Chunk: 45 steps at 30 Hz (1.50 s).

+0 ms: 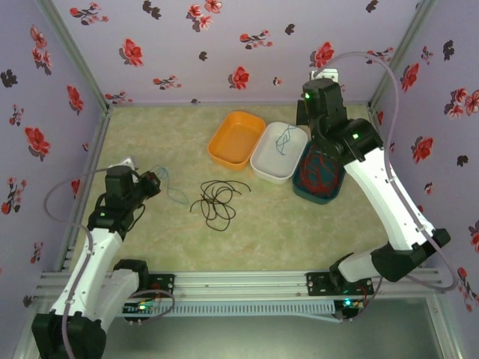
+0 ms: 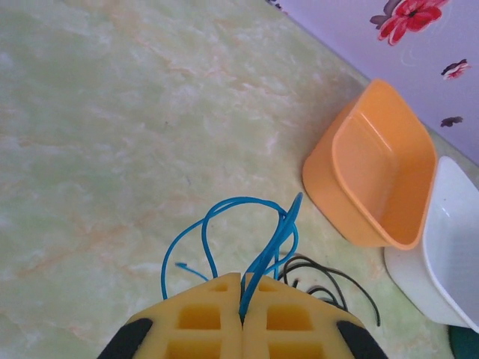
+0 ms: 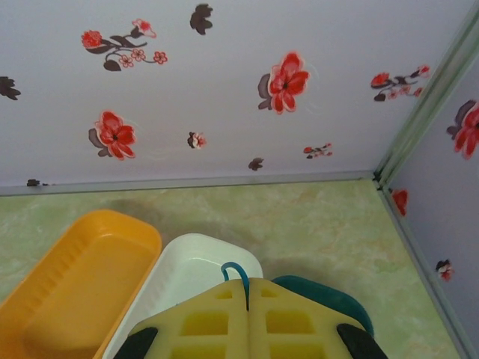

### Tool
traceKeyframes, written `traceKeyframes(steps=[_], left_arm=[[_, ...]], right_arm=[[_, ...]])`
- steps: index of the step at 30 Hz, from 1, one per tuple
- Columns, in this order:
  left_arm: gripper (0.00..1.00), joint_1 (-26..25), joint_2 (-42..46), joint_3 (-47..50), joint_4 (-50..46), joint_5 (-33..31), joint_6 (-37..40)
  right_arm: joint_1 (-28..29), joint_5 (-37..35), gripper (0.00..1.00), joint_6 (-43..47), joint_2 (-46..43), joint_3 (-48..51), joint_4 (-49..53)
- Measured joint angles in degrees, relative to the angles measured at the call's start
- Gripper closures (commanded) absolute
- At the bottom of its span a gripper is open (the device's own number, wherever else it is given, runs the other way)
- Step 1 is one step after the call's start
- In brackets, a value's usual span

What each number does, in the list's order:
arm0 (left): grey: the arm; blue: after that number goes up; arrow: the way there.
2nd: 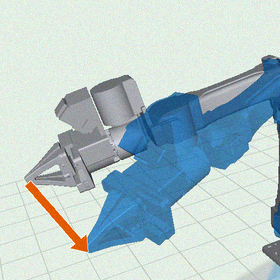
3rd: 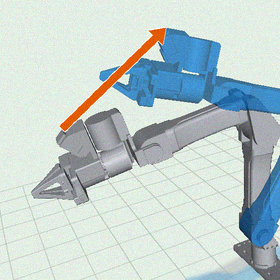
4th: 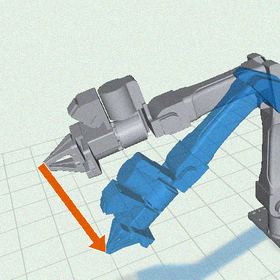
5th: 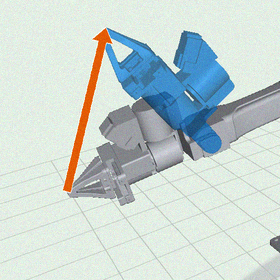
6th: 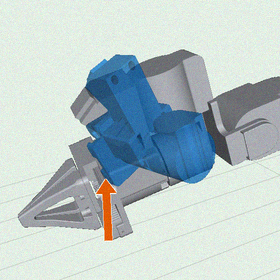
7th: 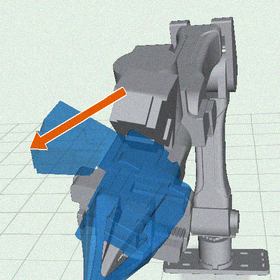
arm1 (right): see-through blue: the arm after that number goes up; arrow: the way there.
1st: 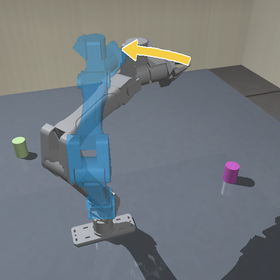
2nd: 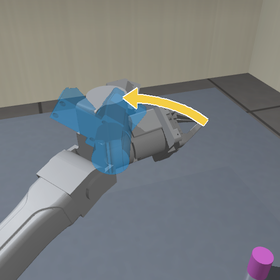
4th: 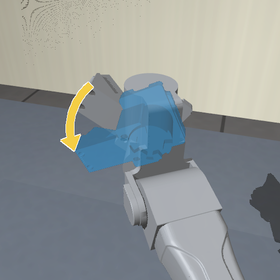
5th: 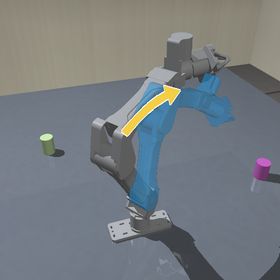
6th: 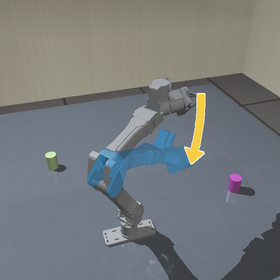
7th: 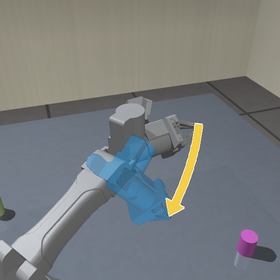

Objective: Untangle the cables

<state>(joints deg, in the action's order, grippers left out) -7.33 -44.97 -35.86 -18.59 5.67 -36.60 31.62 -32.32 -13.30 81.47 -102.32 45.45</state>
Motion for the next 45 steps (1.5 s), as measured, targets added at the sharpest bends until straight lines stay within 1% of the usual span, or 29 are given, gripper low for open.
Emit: traceKeyframes(steps=[4,8,16,25,34,39,40,41,43,45], left_arm=[[1.0,0.0,-0.07,-1.2,-0.74,0.02,0.94],[1.0,0.0,-0.04,-1.97,-1.38,0.02,1.31],[1.0,0.0,0.28,-2.03,-3.19,0.04,1.95],[1.0,0.0,0.37,-2.05,-3.39,0.04,2.56],[1.0,0.0,0.37,-2.25,-3.58,0.04,2.73],[1.0,0.0,0.37,-2.25,-3.58,0.04,2.73],[1.0,0.0,0.37,-2.25,-3.58,0.04,2.75],[1.0,0.0,0.37,-2.25,-3.58,0.04,2.73],[1.0,0.0,0.37,-2.25,-3.61,0.04,2.73],[1.0,0.0,0.37,-2.29,-3.8,0.04,2.75]], right_arm=[[-3.26,3.39,1.0,-0.96,2.6,1.2,-1.77],[-4.96,6.23,1.0,-1.9,5.16,3.78,-3.74],[-5.92,9.22,1.0,-2.89,11.91,6.82,-7.26],[-8.11,13.11,1.0,-6.86,19.41,8.33,-8.81],[-10.71,17.66,1.0,-9.51,30.21,8.28,-8.72],[-11.02,19.28,1.0,-9.42,36.13,5.9,-7.65],[-11.02,19.5,0.98,-9.38,37.03,5.4,-7.58],[-11.02,19.8,0.91,-9.27,37.97,4.92,-7.54],[-11.02,20.44,0.83,-9.16,39.1,4.39,-7.3],[-11.02,21.0,0.72,-8.66,39.74,4.04,-7.19]])
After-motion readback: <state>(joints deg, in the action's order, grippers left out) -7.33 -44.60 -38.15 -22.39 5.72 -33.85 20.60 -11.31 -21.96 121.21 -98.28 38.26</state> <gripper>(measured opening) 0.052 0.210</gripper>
